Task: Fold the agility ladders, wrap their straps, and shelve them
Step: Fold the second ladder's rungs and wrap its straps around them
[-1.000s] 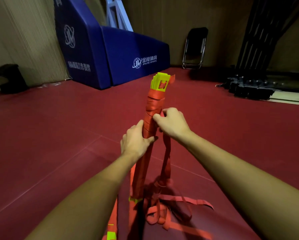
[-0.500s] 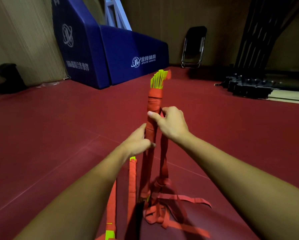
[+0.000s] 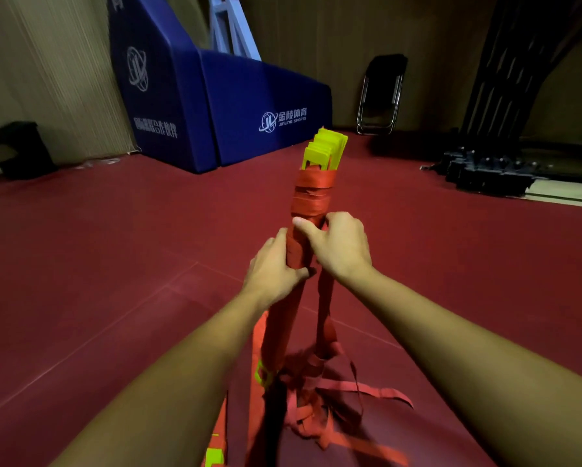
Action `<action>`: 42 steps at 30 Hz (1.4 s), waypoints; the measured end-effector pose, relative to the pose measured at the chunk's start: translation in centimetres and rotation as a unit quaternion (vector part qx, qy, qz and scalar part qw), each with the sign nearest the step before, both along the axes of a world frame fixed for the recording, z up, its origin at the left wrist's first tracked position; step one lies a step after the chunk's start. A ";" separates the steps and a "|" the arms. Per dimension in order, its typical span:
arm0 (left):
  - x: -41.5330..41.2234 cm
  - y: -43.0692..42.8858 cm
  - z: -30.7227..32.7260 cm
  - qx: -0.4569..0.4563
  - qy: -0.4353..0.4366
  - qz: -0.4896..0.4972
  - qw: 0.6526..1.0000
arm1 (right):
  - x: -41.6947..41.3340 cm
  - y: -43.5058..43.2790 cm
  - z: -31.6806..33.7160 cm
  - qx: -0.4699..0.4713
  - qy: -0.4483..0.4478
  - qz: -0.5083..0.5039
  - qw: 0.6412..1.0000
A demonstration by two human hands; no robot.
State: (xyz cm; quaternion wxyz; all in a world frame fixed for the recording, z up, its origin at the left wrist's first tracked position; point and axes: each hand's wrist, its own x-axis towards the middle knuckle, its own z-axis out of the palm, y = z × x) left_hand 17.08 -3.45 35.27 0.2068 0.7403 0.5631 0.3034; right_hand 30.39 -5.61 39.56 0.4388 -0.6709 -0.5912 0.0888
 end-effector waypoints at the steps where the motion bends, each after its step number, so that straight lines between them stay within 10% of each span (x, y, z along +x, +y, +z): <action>1: -0.2 0.0 0.1 -0.031 -0.039 -0.033 0.998 | 0.2 0.2 0.1 0.004 0.019 0.010 1.000; 6: -0.6 0.7 -0.6 -0.126 -0.144 -0.125 0.973 | 1.0 1.0 0.0 0.002 0.049 0.045 0.998; 18: 0.2 -0.8 0.1 0.039 0.033 0.035 0.998 | -0.1 0.3 -0.2 -0.014 -0.031 -0.039 0.999; 29: -0.7 0.2 -0.6 -0.134 -0.156 -0.131 0.970 | 1.0 1.3 0.1 0.000 0.040 0.055 0.998; 39: 0.5 -0.7 0.1 0.050 0.086 0.056 0.993 | 0.2 0.9 0.1 -0.034 0.049 -0.021 0.998; 42: 0.4 -0.3 0.4 -0.015 -0.011 -0.004 1.000 | 0.7 1.0 0.2 -0.011 0.061 -0.017 0.998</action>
